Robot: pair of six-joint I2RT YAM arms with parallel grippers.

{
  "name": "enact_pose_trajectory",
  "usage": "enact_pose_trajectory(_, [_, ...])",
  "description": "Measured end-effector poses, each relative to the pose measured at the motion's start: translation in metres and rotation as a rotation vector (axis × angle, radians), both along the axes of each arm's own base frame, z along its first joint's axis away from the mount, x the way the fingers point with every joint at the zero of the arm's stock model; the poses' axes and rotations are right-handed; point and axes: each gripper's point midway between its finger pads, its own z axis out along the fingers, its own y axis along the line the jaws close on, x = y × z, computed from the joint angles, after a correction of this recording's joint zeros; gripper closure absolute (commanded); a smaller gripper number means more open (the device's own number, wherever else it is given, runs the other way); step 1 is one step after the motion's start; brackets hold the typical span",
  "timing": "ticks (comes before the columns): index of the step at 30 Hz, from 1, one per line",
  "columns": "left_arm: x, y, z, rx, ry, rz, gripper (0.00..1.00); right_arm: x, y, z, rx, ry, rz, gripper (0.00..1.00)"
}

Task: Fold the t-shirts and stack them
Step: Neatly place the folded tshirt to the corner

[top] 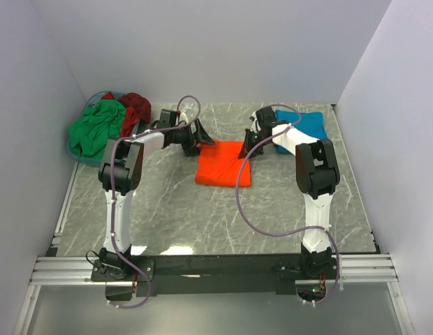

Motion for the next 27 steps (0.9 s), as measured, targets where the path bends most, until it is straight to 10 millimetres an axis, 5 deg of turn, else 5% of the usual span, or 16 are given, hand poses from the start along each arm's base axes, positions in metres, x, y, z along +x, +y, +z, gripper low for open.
enact_pose_trajectory(8, [-0.001,0.001,0.036,0.023,-0.058,0.012,0.01,0.017,-0.024,0.013,-0.138,-0.071,0.006,1.00])
enact_pose_trajectory(16, [-0.003,0.003,0.068,0.024,-0.119,0.011,0.01,0.053,-0.069,0.049,-0.354,-0.209,-0.047,1.00])
enact_pose_trajectory(27, [-0.013,0.015,0.053,0.096,-0.093,0.044,0.01,0.086,-0.152,0.098,-0.560,-0.305,-0.195,1.00])
